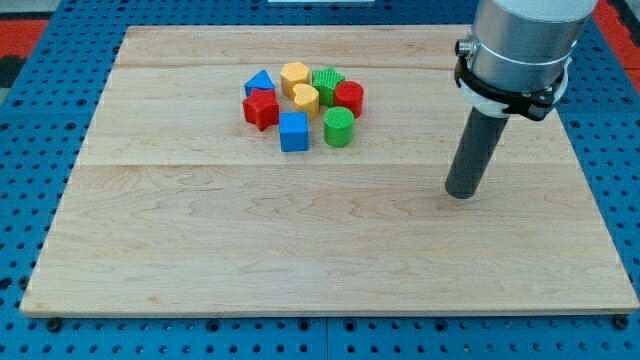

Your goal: Move your arm towards the green circle

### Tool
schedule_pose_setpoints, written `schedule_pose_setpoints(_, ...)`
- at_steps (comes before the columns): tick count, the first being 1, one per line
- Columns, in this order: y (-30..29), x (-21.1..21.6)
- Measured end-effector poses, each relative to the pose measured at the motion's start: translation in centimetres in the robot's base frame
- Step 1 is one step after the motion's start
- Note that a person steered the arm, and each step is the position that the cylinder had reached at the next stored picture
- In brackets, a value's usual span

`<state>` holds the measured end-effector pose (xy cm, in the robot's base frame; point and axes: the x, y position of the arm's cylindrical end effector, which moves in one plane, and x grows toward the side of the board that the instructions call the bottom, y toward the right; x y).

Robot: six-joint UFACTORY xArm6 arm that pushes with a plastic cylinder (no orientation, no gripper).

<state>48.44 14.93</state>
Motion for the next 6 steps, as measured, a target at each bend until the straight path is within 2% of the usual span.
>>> schedule_pose_setpoints(2,0.0,-1.3)
schedule_pose_setpoints(4,-2.7,-8.6)
schedule_pose_setpoints(5,-4.1,-9.7)
schedule_pose_setpoints(6,-5.6,-7.8)
